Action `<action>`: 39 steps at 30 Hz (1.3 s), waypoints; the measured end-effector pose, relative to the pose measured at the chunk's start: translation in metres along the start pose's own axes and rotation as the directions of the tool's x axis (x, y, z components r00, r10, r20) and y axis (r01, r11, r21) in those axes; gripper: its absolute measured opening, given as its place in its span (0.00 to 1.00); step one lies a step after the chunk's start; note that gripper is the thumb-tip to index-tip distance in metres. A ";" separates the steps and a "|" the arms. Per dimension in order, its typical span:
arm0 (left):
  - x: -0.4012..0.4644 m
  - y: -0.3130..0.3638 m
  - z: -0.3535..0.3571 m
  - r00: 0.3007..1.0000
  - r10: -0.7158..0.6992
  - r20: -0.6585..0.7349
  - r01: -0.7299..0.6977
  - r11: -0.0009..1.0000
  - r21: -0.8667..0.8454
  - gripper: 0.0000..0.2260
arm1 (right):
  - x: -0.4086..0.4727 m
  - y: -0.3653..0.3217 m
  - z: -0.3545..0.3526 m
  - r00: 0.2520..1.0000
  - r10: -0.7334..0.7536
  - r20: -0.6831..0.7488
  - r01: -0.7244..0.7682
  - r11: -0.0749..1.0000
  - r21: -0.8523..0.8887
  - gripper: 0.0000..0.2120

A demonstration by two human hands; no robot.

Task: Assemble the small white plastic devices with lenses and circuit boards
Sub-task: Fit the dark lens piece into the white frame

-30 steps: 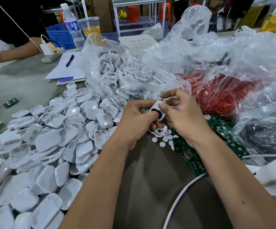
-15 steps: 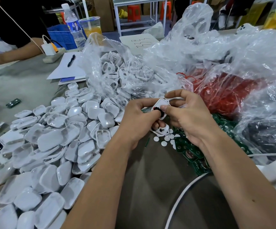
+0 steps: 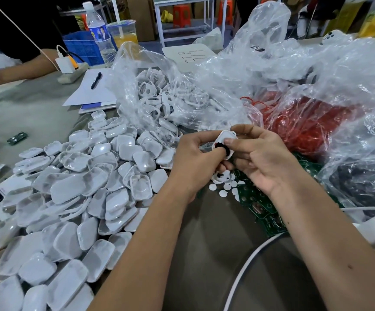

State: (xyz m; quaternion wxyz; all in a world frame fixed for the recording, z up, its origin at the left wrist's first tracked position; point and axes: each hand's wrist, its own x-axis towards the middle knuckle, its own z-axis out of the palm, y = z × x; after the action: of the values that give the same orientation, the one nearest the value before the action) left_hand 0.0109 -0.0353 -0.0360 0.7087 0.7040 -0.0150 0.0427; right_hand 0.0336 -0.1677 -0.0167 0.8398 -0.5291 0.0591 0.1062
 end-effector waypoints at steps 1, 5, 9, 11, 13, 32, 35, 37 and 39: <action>0.000 0.000 0.000 1.000 0.010 -0.004 -0.009 1.000 0.015 0.16 | -0.001 0.000 0.001 1.000 -0.015 -0.008 0.015 1.000 -0.019 0.15; -0.001 -0.001 0.003 0.999 0.044 -0.026 -0.042 0.997 0.067 0.16 | -0.002 0.001 0.003 0.997 -0.074 -0.036 0.071 0.994 -0.079 0.13; -0.001 -0.001 0.001 0.999 0.017 -0.037 -0.016 1.000 0.010 0.15 | -0.004 0.000 0.003 0.996 -0.084 -0.014 0.081 0.989 -0.126 0.10; -0.002 0.000 0.001 1.000 0.007 -0.025 -0.008 0.998 -0.058 0.14 | -0.003 0.000 0.001 0.996 -0.093 -0.008 0.091 0.983 -0.158 0.08; -0.003 0.001 0.001 1.000 0.010 -0.018 -0.012 0.996 -0.091 0.13 | -0.001 0.000 0.000 0.994 -0.107 -0.007 0.103 0.975 -0.199 0.06; -0.001 -0.002 0.001 0.999 0.018 -0.043 -0.018 1.000 0.019 0.14 | 0.000 0.005 0.000 0.986 -0.162 -0.022 0.150 0.947 -0.283 0.12; -0.001 -0.001 0.001 0.999 0.021 -0.043 -0.020 0.999 0.043 0.14 | 0.000 0.004 0.001 0.987 -0.158 -0.023 0.144 0.946 -0.289 0.11; -0.002 -0.001 0.002 0.999 0.003 -0.042 -0.003 1.000 -0.005 0.14 | -0.002 0.000 0.001 0.993 -0.115 0.000 0.113 0.974 -0.199 0.11; -0.002 0.000 0.004 0.999 -0.010 -0.043 0.007 0.998 -0.064 0.14 | -0.004 -0.003 0.002 0.997 -0.071 0.030 0.074 0.994 -0.076 0.12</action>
State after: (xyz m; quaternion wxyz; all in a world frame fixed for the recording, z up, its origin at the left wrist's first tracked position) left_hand 0.0091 -0.0390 -0.0357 0.7311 0.6801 0.0021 0.0545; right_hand 0.0304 -0.1680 -0.0125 0.8229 -0.5613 0.0242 0.0851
